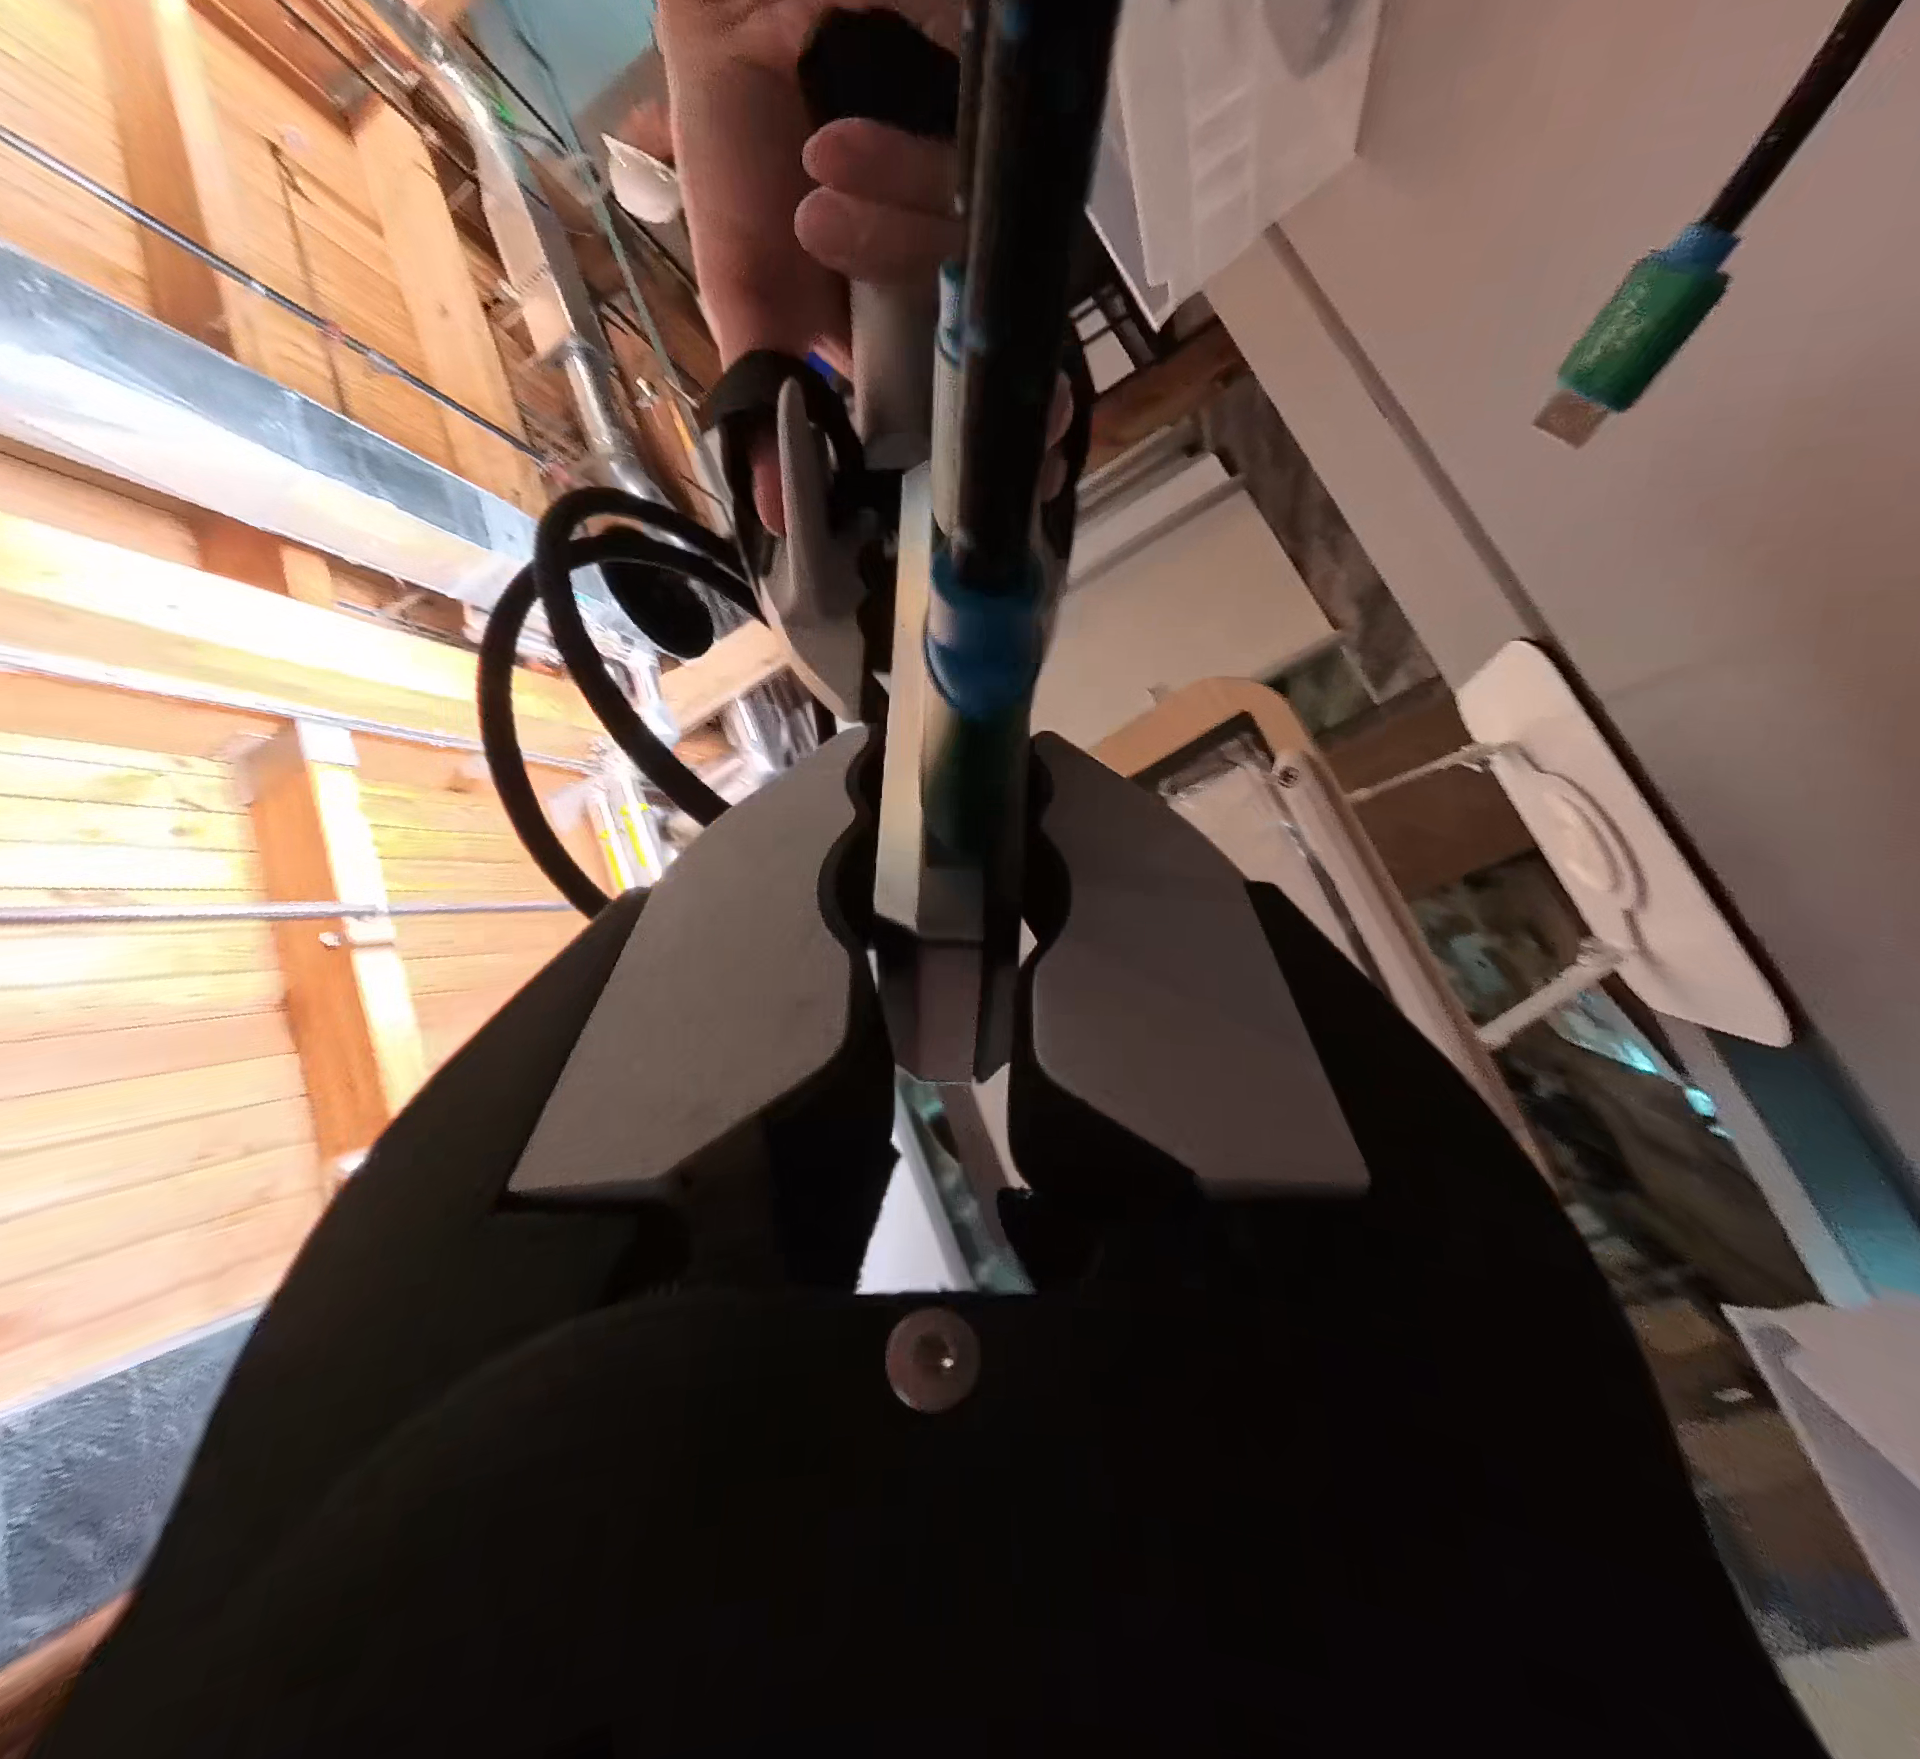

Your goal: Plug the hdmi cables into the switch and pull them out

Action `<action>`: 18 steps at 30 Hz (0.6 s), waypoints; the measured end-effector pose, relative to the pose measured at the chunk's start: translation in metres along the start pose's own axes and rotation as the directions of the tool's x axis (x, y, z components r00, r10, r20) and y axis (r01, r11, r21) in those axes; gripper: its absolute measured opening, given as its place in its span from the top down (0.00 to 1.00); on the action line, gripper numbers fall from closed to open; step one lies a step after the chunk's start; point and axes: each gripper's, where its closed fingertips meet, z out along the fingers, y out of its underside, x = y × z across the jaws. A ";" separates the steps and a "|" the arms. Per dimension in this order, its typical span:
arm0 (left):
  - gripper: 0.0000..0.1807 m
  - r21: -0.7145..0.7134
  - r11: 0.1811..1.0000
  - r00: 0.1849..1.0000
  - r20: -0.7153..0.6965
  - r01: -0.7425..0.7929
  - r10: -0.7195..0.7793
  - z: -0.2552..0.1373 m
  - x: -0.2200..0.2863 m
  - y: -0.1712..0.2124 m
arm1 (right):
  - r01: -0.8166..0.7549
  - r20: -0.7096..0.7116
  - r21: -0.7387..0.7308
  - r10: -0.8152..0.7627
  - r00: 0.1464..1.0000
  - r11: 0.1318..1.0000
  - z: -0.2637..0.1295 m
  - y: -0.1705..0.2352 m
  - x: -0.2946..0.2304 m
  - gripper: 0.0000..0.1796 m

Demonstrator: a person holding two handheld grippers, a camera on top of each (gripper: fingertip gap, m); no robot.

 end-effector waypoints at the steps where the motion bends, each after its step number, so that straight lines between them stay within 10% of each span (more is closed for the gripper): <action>1: 0.88 -0.017 0.999 0.999 -0.014 0.042 -0.042 -0.001 0.002 0.003 | 0.025 -0.015 0.052 -0.025 1.000 0.998 -0.007 -0.008 0.001 0.84; 11: 0.87 -0.222 0.806 0.822 -0.028 0.549 -0.568 -0.006 0.022 0.069 | 0.518 -0.594 0.375 -0.229 0.771 0.769 -0.093 -0.075 -0.006 0.79; 18: 0.87 -0.245 0.691 0.727 0.108 0.680 -0.678 -0.001 0.019 0.108 | 0.999 -0.892 0.030 -0.451 0.010 -0.038 -0.107 -0.047 -0.184 0.82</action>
